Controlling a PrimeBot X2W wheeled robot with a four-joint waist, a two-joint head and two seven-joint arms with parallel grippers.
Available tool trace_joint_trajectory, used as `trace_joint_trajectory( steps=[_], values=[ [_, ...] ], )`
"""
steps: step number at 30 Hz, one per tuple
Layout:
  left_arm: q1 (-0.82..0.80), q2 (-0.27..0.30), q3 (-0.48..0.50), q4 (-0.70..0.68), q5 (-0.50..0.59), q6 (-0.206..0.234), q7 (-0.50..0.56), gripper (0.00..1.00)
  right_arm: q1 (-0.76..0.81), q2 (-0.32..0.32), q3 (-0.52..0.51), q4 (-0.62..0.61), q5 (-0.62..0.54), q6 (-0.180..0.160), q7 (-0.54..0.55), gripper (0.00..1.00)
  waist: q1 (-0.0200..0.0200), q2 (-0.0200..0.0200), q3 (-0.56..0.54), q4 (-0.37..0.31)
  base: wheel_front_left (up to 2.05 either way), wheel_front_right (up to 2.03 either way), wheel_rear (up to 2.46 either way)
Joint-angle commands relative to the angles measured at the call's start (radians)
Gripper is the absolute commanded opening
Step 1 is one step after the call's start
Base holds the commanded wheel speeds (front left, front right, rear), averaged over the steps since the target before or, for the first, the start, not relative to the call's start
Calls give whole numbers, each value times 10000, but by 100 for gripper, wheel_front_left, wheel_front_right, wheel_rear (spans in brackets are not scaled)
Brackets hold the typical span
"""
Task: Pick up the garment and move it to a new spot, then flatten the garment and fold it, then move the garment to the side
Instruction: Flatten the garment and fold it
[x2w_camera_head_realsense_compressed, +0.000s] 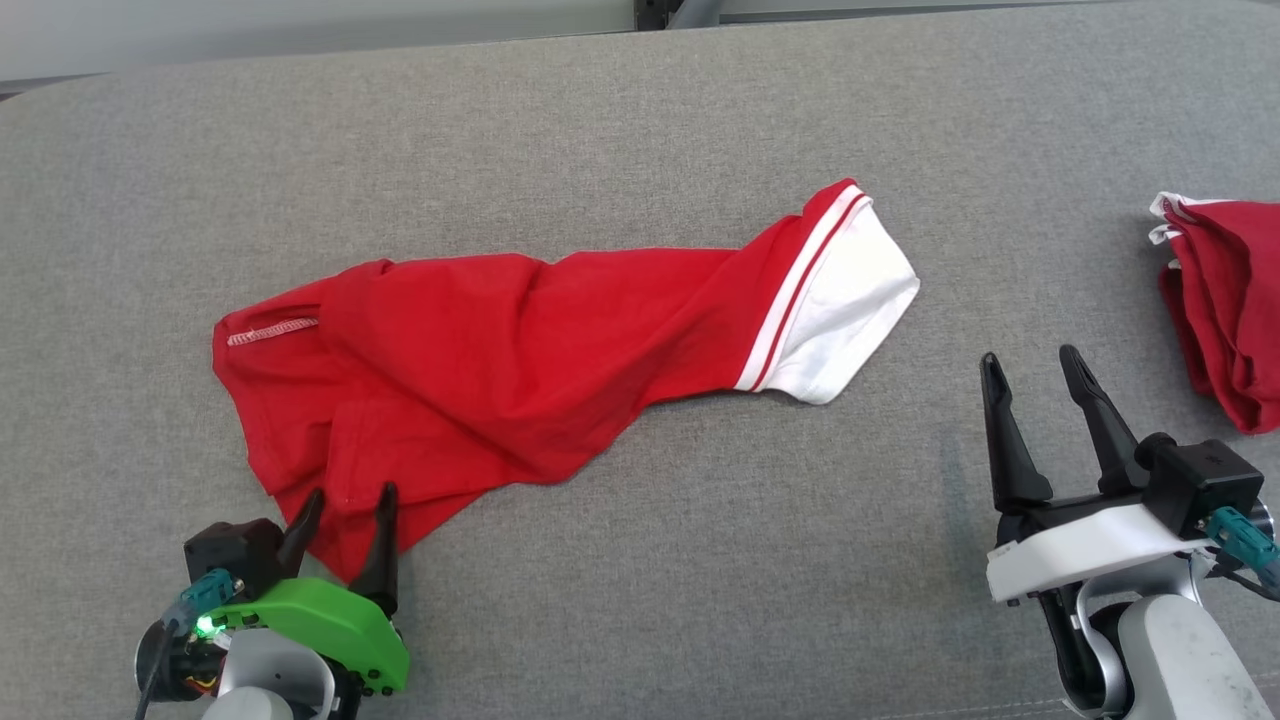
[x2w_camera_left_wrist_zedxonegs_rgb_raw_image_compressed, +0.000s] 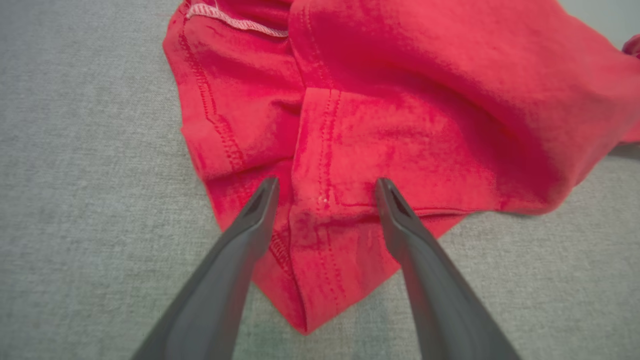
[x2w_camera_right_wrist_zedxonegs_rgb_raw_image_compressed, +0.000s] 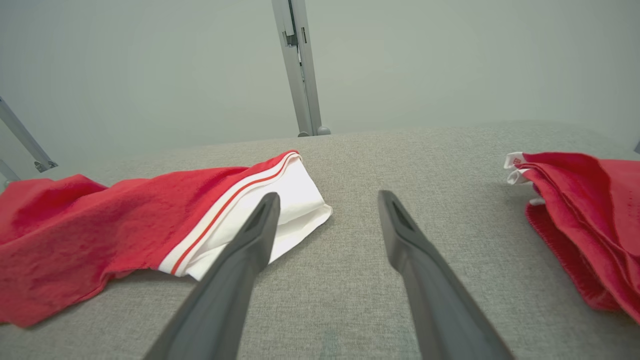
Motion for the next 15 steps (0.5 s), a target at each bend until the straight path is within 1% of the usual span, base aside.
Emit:
trace_joint_trajectory(
  steps=[1, 2, 3, 4, 6, 7, 11, 15],
  values=[
    [-169, 47, -49, 100, -79, -117, -11, 100, -133, -54, 3, 37, 59, -12, -91, 100, 0, 0, 41, -19, 0, 0, 0],
    [-189, 46, -81, 134, -85, -126, -15, 86, -141, -60, -6, 48, 69, -12, -101, 100, 0, 0, 54, -21, 0, 0, 0],
    [-193, 48, -113, 150, -85, -152, -15, 56, -141, -61, -17, 58, 74, -12, -97, 100, 0, 0, 61, -19, 0, 0, 0],
    [-195, 63, -141, 154, -72, -164, -24, 35, -139, -63, -27, 69, 64, -12, -97, 100, 0, 0, 63, -17, 0, 0, 0],
    [-215, 110, -200, 68, 28, -159, -101, 5, -148, -70, -69, 89, 65, -12, -98, 100, 0, 0, 86, 10, 0, 0, 0],
    [-240, 133, -223, 5, 60, -151, -144, 0, -159, -64, -96, 87, 66, -12, -102, 100, 0, 0, 109, 34, 0, 0, 0],
    [-273, 161, -292, -198, 121, -63, -111, 0, -218, -57, -174, 126, 56, -12, -114, 100, 0, 0, 178, 117, 0, 0, 0],
    [-359, 244, -358, -605, 236, 36, -82, 0, -552, -185, -265, 381, 166, -12, -41, 100, 0, 0, 413, 247, 0, 0, 0]
  ],
)
